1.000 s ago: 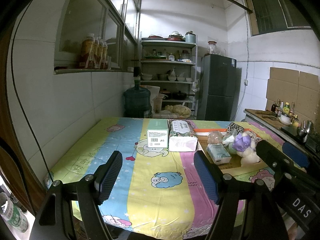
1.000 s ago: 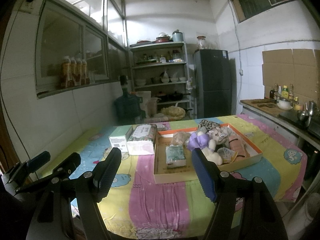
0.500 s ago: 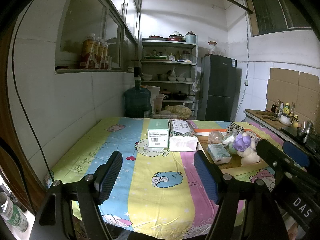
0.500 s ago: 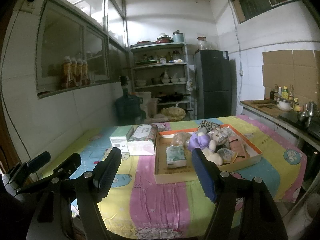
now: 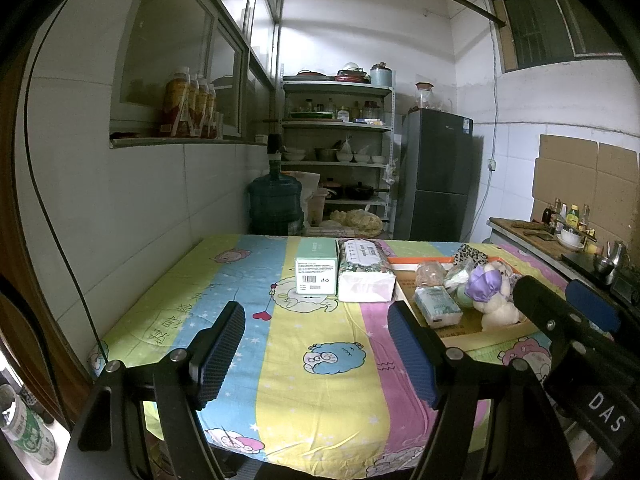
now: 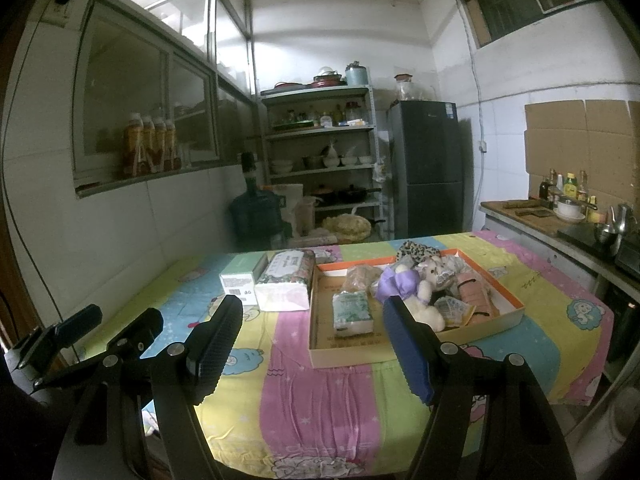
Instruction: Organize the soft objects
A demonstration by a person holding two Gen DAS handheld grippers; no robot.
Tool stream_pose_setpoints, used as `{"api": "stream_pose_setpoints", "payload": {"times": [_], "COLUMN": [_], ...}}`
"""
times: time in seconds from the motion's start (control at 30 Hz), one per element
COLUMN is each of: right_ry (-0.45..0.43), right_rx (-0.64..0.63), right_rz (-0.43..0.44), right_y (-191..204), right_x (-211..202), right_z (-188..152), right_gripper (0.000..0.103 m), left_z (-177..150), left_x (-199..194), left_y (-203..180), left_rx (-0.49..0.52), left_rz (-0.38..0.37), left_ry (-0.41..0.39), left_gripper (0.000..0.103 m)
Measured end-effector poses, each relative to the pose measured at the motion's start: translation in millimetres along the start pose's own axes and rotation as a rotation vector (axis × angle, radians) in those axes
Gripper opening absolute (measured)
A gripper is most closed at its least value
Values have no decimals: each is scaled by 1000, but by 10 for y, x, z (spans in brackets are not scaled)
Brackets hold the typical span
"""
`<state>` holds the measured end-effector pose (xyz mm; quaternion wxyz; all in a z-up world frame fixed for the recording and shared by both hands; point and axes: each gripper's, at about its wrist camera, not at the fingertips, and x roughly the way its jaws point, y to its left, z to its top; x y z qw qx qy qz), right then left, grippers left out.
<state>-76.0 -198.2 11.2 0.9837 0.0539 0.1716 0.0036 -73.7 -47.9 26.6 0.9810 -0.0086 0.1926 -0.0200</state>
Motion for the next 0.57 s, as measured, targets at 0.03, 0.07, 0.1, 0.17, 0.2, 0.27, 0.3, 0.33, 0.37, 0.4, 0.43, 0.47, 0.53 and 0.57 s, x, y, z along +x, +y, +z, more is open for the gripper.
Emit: {"api": "stream_pose_setpoints", "payload": {"times": [0.03, 0.07, 0.1, 0.17, 0.2, 0.27, 0.3, 0.33, 0.37, 0.4, 0.43, 0.47, 0.53, 0.57], "right_ry": [1, 1, 1, 0, 0, -1, -1, -1, -1, -1, -1, -1, -1, -1], "right_rx": [0, 1, 1, 1, 1, 0, 0, 0, 0, 0, 0, 1, 0, 0], "right_rz": [0, 0, 0, 0, 0, 0, 0, 0, 0, 0, 0, 0, 0, 0], "right_y": [-4, -5, -2, -1, -4, -3, -2, -3, -1, 2, -1, -2, -1, -2], "right_x": [1, 1, -1, 0, 1, -1, -1, 0, -1, -2, -1, 0, -1, -1], "right_z": [-12, -14, -4, -9, -16, -18, -17, -17, -13, -9, -19, -21, -23, -23], "right_gripper": [74, 74, 74, 74, 74, 74, 74, 74, 74, 74, 74, 74, 74, 74], "left_z": [-1, 1, -2, 3, -4, 1, -6, -1, -2, -8, -4, -8, 4, 5], "left_x": [0, -1, 0, -5, -1, -7, -3, -6, -6, -4, -9, -4, -12, -14], "left_y": [0, 0, -1, -1, -4, -4, -8, -5, -7, -9, -8, -11, -7, -6], "left_rx": [0, 0, 0, 2, 0, 1, 0, 0, 0, 0, 0, 1, 1, 0], "left_rz": [0, 0, 0, 0, 0, -1, 0, 0, 0, 0, -1, 0, 0, -1], "left_ry": [0, 0, 0, 0, 0, -1, -1, -1, -1, -1, -2, -1, -2, -3], "left_gripper": [74, 74, 74, 74, 74, 74, 74, 74, 74, 74, 74, 74, 74, 74]}}
